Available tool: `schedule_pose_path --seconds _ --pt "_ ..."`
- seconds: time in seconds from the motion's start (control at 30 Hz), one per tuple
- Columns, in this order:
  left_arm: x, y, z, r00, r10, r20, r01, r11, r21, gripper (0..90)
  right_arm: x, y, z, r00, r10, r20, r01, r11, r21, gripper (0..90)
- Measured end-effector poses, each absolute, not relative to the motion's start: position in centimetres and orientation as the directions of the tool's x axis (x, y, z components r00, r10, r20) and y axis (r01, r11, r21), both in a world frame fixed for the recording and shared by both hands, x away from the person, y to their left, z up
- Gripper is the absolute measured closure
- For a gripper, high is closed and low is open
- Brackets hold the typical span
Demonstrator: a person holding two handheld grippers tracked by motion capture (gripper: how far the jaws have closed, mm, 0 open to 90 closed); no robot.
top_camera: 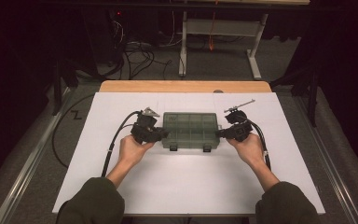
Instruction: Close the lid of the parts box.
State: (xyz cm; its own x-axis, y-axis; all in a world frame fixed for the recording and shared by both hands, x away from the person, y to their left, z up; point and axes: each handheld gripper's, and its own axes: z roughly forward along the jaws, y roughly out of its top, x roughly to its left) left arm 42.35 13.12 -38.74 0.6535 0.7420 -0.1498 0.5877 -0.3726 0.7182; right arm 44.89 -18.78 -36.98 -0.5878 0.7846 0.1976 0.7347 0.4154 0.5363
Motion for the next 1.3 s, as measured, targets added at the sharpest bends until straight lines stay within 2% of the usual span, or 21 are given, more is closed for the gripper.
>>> schedule_pose_path --seconds 0.23,0.43,0.6,0.87,1.3 --pt "41.7 13.3 -38.2 0.652 0.747 -0.132 0.569 -0.366 0.737 59.4 44.2 -19.2 -36.4 -0.593 0.782 0.193 0.718 0.405 0.566 81.4" --pt "41.0 13.8 -37.7 0.645 0.754 -0.125 0.548 -0.342 0.763 47.4 43.3 -19.6 -36.0 -0.598 0.781 0.180 0.694 0.392 0.604 69.7" --pt "40.7 14.4 -37.5 0.635 0.762 -0.129 0.548 -0.326 0.770 41.4 42.7 -19.9 -35.8 -0.609 0.775 0.169 0.671 0.389 0.632 61.9" --pt "39.8 14.8 -37.0 0.632 0.767 -0.109 0.516 -0.312 0.798 39.2 42.0 -20.5 -35.7 -0.599 0.784 0.159 0.656 0.367 0.659 53.6" --pt "38.5 15.8 -37.1 0.589 0.803 -0.092 0.498 -0.272 0.824 33.8 41.1 -20.7 -35.2 -0.603 0.783 0.154 0.631 0.350 0.692 48.9"
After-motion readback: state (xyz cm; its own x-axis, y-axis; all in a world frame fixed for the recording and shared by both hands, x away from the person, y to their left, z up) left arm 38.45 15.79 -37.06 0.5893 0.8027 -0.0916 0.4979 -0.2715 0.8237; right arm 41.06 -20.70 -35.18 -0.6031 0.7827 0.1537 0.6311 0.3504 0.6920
